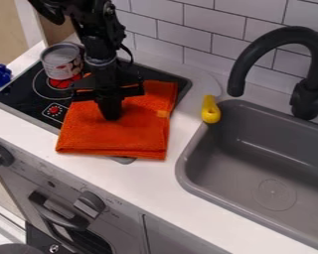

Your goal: Move the red cloth to the burner on the left

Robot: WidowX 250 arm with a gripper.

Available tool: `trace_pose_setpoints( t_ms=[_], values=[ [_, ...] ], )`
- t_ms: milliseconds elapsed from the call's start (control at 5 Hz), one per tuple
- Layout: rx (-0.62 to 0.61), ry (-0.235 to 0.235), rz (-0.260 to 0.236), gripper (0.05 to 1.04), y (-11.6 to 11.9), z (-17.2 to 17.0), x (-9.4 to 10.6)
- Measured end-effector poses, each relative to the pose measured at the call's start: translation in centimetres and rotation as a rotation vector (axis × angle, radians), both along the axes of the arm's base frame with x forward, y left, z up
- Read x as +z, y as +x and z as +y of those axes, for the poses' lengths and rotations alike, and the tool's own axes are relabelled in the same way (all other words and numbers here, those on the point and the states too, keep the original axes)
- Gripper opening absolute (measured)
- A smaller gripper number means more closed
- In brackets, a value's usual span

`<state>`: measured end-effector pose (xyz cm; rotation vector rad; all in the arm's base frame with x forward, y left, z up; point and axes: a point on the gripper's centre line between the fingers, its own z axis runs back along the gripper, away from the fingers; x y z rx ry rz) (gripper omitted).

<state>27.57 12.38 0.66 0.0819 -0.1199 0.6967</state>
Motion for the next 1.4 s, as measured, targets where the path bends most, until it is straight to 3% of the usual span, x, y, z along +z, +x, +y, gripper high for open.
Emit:
trace_pose_setpoints(
  t_ms=[400, 800, 1000, 1400],
  values=[
    [0.021, 0.020, 0.021, 0.052, -1.1, 1.7, -0.3],
    [-0.011, 0.032, 0.009, 0.052, -2.6, 3.3, -0.6],
    [-0.084, 0.078, -0.039, 0.052, -3.8, 4.1, -0.7],
    [-0.167, 0.095, -0.027, 0.052, -4.3, 5.1, -0.6]
  ],
)
